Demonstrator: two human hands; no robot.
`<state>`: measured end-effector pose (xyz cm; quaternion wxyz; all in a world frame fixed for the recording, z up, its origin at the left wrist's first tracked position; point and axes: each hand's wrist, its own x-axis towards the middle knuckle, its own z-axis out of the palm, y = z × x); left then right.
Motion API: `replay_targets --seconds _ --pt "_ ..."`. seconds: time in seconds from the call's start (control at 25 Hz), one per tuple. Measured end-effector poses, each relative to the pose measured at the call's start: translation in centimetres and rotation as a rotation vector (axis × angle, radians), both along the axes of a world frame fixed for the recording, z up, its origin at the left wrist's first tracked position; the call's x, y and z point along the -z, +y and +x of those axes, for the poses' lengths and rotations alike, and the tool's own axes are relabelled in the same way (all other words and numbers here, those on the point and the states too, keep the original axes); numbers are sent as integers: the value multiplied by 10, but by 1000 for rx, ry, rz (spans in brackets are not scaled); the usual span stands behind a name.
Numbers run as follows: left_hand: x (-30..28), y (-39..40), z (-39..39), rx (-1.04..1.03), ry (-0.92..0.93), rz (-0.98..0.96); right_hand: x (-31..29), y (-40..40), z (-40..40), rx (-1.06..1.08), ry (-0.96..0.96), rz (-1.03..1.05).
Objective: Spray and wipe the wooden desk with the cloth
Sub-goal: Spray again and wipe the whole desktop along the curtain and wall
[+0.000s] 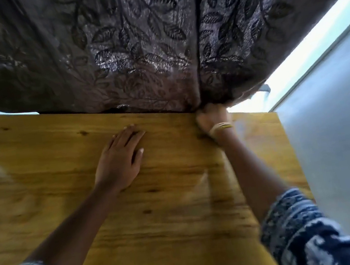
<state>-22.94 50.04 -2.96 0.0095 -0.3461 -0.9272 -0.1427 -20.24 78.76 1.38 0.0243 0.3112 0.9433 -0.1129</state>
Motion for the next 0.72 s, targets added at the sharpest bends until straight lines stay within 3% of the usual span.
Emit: replay_targets --seconds 0.12,0.24,0.48,0.72 --pt "-1 0 -2 14 -2 8 3 -58 -36 -163 -16 60" --pt "1 -2 -3 28 -2 12 3 -23 -14 -240 -13 -17" --pt "2 -1 -4 16 2 5 -6 136 77 50 -128 78" --pt "-1 1 -2 7 -2 17 22 77 67 290 73 193"
